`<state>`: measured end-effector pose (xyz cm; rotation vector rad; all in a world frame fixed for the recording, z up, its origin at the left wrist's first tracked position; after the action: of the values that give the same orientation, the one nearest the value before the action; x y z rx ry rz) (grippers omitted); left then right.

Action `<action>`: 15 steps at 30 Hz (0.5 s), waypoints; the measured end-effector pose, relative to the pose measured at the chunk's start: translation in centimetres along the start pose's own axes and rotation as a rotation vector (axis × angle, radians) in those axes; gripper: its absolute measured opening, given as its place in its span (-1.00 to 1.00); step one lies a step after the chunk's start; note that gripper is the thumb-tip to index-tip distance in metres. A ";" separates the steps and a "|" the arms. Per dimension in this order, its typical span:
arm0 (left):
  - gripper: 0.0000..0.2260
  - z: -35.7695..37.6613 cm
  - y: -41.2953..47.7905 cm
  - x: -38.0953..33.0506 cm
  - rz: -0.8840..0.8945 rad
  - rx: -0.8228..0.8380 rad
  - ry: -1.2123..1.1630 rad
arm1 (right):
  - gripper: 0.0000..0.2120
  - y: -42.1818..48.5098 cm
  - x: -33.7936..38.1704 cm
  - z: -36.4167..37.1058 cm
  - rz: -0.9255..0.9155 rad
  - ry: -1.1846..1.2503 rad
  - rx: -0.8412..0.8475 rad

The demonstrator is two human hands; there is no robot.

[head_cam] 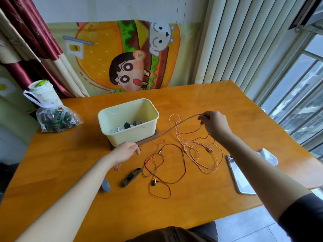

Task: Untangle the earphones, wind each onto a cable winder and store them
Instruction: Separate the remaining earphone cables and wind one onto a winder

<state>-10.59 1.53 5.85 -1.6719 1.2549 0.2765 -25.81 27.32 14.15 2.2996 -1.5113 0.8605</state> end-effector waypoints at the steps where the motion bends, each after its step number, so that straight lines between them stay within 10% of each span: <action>1: -0.69 -0.2 -0.1 -0.2 0.011 -0.021 0.001 | -0.78 0.2 -0.3 0.7 0.012 -0.026 0.057; 5: -0.73 -0.5 -0.1 -2.1 0.076 -0.027 -0.033 | -0.61 0.3 -1.4 4.3 0.115 -0.214 0.408; 10: -0.75 -0.6 -0.2 -3.9 0.137 -0.037 0.057 | -0.61 0.2 -2.0 4.7 0.177 -0.359 0.422; 15: -0.80 1.1 -0.6 -6.2 0.187 0.136 0.044 | -0.45 -1.9 3.9 6.3 -0.203 -0.189 0.549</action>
<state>-12.46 6.16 9.78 -1.4550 1.4335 0.2620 -20.84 22.01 11.76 2.9357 -1.1780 1.1362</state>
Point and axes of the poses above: each hand's wrist, its own y-axis towards the middle knuckle, its own z-axis out of the palm, x = y × z, the point moved 4 cm from there along y, towards the middle knuckle, and after that the axes turned 15 degrees about x, right-handed, at the moved point
